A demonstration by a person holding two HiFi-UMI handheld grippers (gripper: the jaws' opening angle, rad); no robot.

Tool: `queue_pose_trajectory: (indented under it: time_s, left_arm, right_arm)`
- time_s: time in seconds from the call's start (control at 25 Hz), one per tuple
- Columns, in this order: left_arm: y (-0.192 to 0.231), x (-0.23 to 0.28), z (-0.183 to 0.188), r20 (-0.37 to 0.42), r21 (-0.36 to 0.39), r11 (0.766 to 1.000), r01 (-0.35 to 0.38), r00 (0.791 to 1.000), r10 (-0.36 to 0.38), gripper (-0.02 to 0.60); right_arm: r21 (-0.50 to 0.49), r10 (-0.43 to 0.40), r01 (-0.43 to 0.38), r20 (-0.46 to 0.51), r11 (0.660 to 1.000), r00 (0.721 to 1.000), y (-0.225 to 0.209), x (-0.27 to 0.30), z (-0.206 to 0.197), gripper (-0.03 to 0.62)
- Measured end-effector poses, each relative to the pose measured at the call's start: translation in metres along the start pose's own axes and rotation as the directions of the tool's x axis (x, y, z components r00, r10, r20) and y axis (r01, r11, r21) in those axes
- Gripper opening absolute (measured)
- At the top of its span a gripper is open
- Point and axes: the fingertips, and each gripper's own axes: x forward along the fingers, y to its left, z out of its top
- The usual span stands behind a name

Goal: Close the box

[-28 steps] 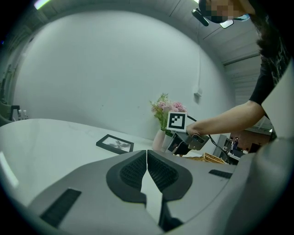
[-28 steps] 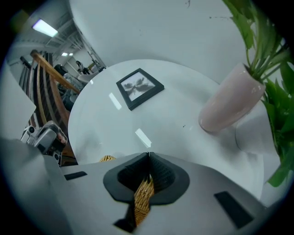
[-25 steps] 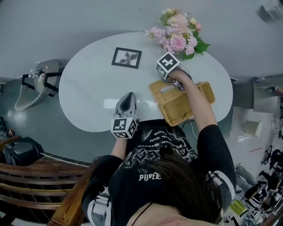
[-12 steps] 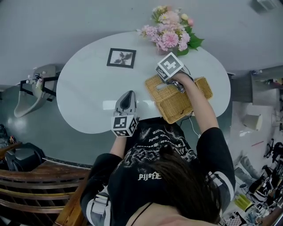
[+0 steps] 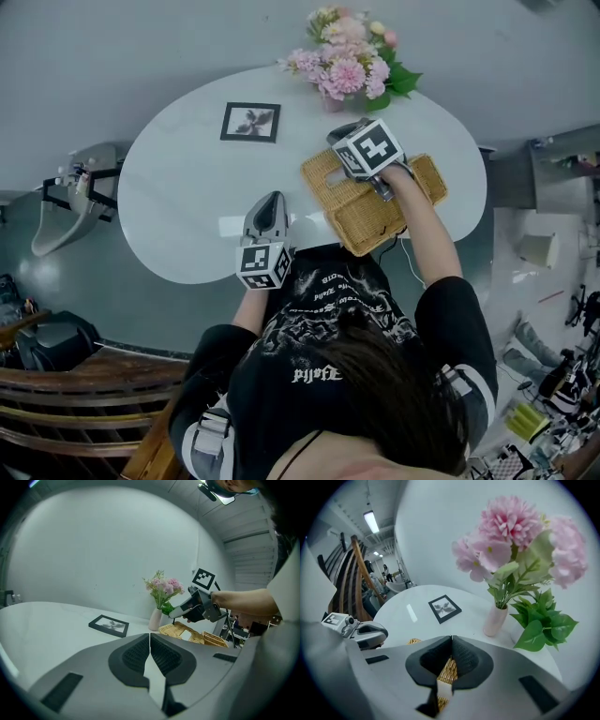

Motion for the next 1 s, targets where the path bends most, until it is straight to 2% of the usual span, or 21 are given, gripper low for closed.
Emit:
queue_pose_trajectory:
  time_s: [0.36, 0.76, 1.0]
  left_arm:
    - [-0.009, 0.002, 0.004, 0.001, 0.008, 0.999, 0.045, 0.999, -0.045, 0.025]
    - [-0.020, 0.000, 0.001, -0.010, 0.009, 0.995, 0.097, 0.995, -0.097, 0.025]
    - [-0.026, 0.004, 0.002, 0.001, 0.004, 0.994, 0.105, 0.994, -0.105, 0.025]
  right_arm:
    - [-0.018, -0.030, 0.033, 0.151, 0.999, 0.988, 0.010, -0.037, 0.012, 0.035]
    - [0.005, -0.086, 0.087, 0.248, 0.996, 0.965, 0.015, -0.066, 0.011, 0.035]
    - [-0.001, -0.092, 0.096, 0.291, 0.995, 0.952, 0.016, -0.081, 0.008, 0.035]
